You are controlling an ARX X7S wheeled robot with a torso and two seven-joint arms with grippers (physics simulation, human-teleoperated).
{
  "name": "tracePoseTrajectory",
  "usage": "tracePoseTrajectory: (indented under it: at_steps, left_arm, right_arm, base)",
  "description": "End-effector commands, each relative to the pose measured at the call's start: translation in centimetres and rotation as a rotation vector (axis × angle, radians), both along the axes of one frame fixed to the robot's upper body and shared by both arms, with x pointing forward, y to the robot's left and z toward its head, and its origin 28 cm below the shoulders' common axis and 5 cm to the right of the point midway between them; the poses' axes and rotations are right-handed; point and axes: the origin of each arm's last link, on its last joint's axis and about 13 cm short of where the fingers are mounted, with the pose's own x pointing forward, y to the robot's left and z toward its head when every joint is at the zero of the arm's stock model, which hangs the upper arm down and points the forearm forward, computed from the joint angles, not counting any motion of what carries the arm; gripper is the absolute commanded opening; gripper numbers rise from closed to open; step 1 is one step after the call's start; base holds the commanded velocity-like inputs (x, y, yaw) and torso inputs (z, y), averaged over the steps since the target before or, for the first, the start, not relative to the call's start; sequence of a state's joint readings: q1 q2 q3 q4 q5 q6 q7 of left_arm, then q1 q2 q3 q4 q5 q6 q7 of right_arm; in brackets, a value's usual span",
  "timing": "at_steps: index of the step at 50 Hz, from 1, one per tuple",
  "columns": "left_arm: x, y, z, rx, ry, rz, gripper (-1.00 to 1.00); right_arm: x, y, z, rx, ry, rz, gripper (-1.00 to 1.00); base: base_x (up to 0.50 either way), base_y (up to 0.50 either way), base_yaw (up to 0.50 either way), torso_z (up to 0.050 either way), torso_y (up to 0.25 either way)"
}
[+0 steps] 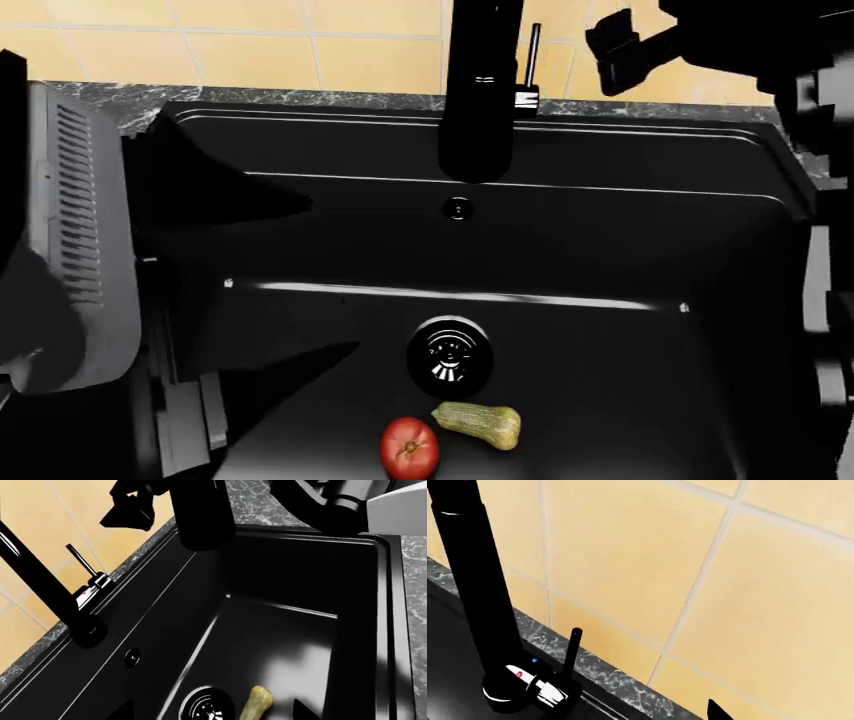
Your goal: Pick up the fruits and vegetables and place them in the sink. Turn on the sink faucet to wash them. Then turn the sink off and put them in the tray.
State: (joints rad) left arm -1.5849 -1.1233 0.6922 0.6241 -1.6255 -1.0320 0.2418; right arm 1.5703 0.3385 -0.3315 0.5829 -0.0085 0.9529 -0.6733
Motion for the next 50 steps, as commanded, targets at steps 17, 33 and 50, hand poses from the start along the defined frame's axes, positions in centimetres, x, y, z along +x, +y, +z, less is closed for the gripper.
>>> tracePoseTrajectory:
  at_steps: [17, 33, 50]
  left_arm:
    - [0.7, -1.0, -0.3, 0.052, 0.14, -0.022, 1.0]
    - [0.7, -1.3, -0.3, 0.059, 0.156, -0.032, 1.0]
    - [0.4, -1.3, -0.1, 0.055, 0.148, -0.034, 1.0]
  right_arm:
    - [-8.5, -0.5, 2.0, -0.246, 0.343, 0.361, 1.0]
    - [-8.5, 0.7, 1.5, -0.33, 0.449, 0.463, 1.0]
    - [-6.7, 1.8, -0.9, -0.352, 0.465, 0.467, 1.0]
  base:
    - [0.0, 0.0, 0.0, 0.0, 0.0]
    - [0.0, 0.0, 0.0, 0.0, 0.0]
    - [0.0, 0.0, 0.0, 0.0, 0.0]
